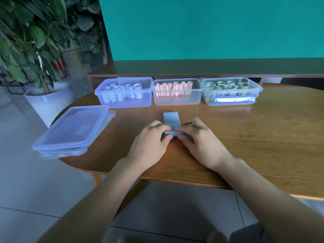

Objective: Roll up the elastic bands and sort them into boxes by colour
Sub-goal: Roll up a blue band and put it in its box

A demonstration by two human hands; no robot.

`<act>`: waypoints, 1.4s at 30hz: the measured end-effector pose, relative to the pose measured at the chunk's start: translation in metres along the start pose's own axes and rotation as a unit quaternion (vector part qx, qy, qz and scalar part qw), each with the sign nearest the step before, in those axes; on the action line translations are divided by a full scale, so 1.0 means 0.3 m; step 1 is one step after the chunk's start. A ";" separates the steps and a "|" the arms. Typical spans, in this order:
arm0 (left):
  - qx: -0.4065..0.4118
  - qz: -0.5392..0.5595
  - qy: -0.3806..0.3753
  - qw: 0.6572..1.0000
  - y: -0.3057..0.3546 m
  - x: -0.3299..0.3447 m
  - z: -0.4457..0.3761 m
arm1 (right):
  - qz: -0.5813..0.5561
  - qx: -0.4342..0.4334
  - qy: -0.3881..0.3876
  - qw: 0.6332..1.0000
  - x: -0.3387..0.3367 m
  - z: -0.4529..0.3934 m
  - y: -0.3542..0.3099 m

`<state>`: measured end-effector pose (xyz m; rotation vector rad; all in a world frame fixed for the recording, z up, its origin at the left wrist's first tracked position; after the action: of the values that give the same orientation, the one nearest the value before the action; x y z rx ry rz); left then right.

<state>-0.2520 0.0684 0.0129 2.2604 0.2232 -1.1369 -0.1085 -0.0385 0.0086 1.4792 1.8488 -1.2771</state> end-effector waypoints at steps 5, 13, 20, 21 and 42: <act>-0.001 -0.008 -0.001 1.000 -0.009 0.006 -0.018 | -0.002 -0.017 0.017 1.000 0.010 -0.016 0.015; 0.018 0.015 0.026 0.999 -0.013 -0.006 -0.020 | -0.020 -0.005 0.011 1.000 0.027 -0.063 0.047; -0.020 0.028 -0.025 0.999 -0.040 0.014 -0.036 | -0.008 -0.012 0.019 1.000 0.018 -0.069 0.034; -0.021 0.030 -0.026 0.999 -0.043 0.014 -0.039 | -0.007 -0.008 0.014 1.000 0.019 -0.071 0.037; -0.027 -0.004 -0.011 1.000 -0.083 0.041 -0.140 | -0.025 0.027 -0.020 0.999 0.040 -0.168 0.106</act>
<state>-0.2260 0.1115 0.0118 2.1999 0.2522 -1.1464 -0.0730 0.0109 0.0107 1.4335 1.8496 -1.3800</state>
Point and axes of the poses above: each hand's wrist, its own z-axis away from the middle knuckle, its own x-axis out of the palm, y = z × x, the point moved 3 cm from there along -z, towards the middle knuckle, and after that the axes turned 2 degrees about z, right-handed, at the moved point
